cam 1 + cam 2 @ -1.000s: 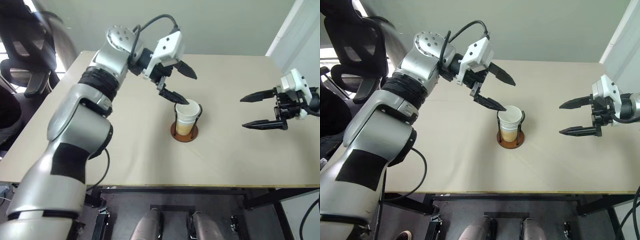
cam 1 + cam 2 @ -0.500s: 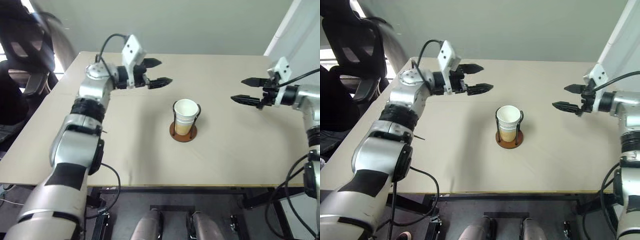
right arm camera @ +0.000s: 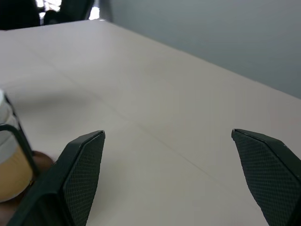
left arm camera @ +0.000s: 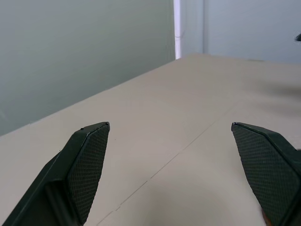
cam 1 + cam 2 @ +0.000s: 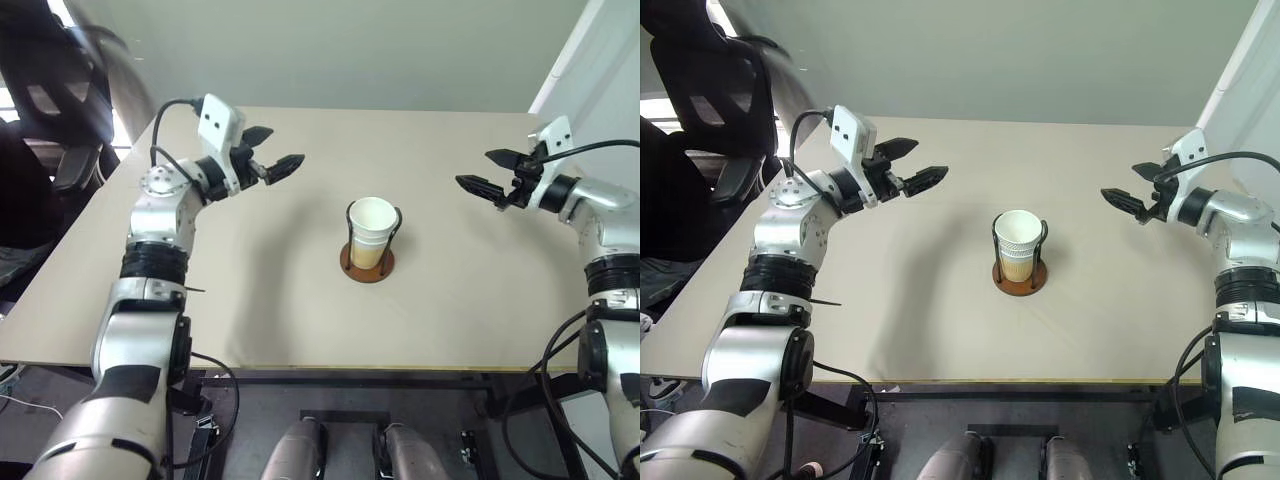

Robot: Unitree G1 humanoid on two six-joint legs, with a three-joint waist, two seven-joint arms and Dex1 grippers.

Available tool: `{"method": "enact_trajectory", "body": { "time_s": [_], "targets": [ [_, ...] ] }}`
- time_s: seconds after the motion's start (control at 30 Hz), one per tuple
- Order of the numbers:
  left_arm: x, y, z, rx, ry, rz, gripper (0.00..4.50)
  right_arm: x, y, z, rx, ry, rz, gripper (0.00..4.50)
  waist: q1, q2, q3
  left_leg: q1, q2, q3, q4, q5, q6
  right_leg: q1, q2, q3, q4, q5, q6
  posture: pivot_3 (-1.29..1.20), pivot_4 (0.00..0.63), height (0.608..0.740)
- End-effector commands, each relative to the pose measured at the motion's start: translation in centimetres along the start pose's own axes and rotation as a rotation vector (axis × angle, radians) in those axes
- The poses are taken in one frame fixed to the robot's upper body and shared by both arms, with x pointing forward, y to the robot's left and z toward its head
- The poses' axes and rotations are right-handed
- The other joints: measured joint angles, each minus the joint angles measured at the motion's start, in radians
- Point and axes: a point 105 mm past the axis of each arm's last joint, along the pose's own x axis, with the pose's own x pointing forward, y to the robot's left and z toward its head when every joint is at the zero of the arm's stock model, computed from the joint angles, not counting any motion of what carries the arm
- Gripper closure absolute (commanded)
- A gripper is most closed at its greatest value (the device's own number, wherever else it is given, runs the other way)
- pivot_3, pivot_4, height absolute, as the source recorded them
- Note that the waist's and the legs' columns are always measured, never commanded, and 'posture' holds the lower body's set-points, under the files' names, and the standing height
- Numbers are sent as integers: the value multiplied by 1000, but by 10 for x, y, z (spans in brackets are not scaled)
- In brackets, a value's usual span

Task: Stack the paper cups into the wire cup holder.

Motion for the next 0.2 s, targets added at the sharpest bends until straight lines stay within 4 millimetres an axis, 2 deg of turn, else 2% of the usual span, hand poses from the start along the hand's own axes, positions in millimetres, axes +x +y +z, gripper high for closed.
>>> {"method": "enact_trajectory", "body": {
  "time_s": [0.03,0.2],
  "targets": [
    [-6,7,11,-13,-68,80,53,-1,-6,9,-11,-73,-81,37,-1,0,0,0,0,0,-1,2,0,0,0,0,0,0,-1,0,150,740],
    [-8,2,1,-31,-65,124,53,4,-5,-1,8,-73,-135,37,0,0,0,1,0,0,-8,8,-4,-2,0,0,-1,4,-6,0,150,740]
  ]
}}
